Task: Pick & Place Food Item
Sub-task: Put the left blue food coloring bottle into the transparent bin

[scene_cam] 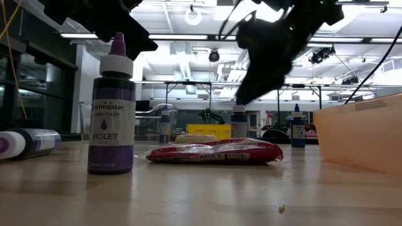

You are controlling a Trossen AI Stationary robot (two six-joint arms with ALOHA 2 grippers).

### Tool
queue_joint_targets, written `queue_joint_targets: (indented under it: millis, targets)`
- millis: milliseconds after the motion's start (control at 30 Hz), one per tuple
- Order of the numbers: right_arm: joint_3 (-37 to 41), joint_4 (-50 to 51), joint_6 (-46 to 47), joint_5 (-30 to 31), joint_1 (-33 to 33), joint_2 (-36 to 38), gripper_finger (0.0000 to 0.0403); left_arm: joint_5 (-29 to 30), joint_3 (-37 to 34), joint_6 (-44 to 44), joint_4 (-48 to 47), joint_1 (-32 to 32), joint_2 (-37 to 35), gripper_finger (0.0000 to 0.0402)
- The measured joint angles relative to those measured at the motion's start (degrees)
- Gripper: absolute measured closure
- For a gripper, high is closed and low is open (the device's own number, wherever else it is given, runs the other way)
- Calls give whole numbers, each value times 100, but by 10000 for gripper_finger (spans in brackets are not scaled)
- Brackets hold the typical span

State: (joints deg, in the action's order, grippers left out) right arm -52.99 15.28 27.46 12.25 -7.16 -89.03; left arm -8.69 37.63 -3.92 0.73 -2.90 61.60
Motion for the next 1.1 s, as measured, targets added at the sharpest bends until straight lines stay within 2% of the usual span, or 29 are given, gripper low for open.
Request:
queue_joint_targets:
  millis: [167, 433, 667, 1100]
  targets:
    - [90, 322, 279, 286, 22, 0, 192, 0, 0, 2, -11, 0, 0, 245]
    - [777, -352, 164, 527, 354, 0, 192, -2, 0, 15, -44, 0, 0, 245]
    - [1405, -1408, 42, 645, 622, 0, 192, -2, 0, 102, -55, 0, 0, 245]
    - [2336, -3231, -525, 417, 1072, 0, 192, -11, 0, 109, -88, 61, 0, 245]
